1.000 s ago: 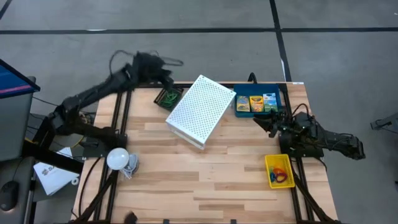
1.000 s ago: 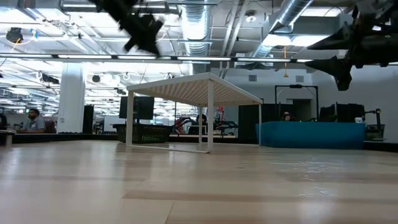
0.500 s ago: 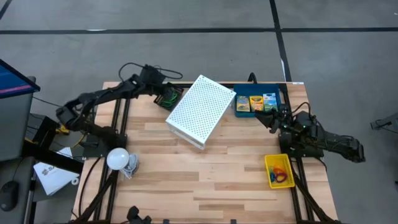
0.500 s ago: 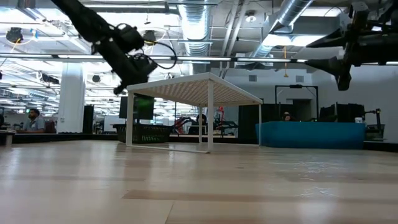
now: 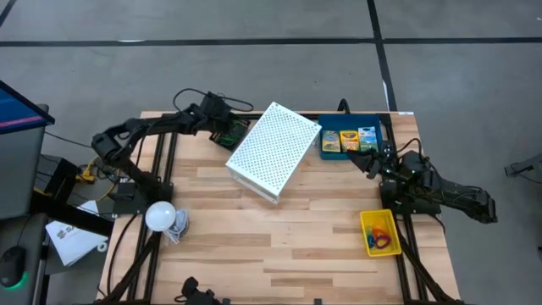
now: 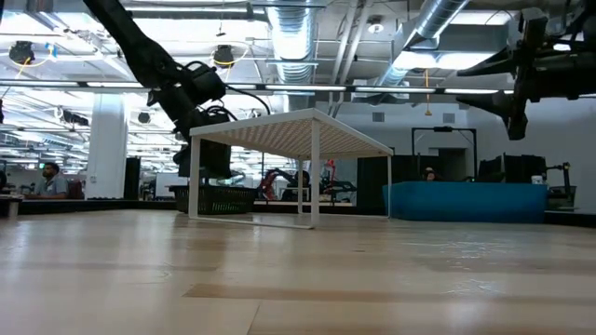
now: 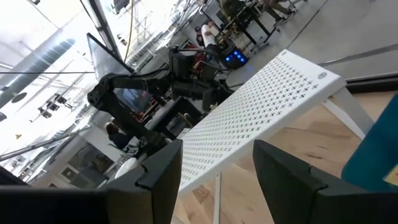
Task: Pick & Place Office Desk Supplies
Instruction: Put the green rubber band into the black bin, then put the blue bin with the box of crayons on the shelf
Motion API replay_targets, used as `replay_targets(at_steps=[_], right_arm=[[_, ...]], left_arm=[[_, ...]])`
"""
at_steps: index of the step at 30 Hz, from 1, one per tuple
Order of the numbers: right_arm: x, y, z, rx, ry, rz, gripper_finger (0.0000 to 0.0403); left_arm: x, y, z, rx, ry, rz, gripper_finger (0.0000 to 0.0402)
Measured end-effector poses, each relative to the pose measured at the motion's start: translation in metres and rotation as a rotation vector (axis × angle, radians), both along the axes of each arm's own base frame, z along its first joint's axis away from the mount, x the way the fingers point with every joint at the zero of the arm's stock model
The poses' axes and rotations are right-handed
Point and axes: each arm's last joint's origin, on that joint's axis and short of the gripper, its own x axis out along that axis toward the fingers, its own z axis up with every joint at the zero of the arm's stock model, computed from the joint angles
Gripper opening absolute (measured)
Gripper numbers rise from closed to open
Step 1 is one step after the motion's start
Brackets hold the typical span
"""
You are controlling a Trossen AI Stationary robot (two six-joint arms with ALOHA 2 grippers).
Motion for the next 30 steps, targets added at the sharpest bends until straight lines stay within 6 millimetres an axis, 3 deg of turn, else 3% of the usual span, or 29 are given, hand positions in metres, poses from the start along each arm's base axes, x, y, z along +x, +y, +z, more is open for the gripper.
replay_targets(at_steps=[6, 19, 25, 30], right_arm=[[0.000, 0.000, -0.001, 0.007, 0.004, 0.003, 0.0193], [0.000, 0.000, -0.001, 0.027, -0.004, 0.005, 0.0193], [0.000, 0.000, -0.001, 0.033, -0.006, 0.005, 0.0193], [-0.001, -0.002, -0.003, 0.095, -0.010, -0.062, 0.0193]], left_arm=[[-0.001, 0.000, 0.002, 0.003, -0.005, 0.004, 0.0017], [-0.003, 0.002, 0.002, 0.056, 0.048, 0.071, 0.0125], [-0.004, 0.001, 0.004, 0.065, 0.046, 0.071, 0.0137], [-0.008, -0.004, 0.028, 0.124, -0.020, 0.070, 0.0132]])
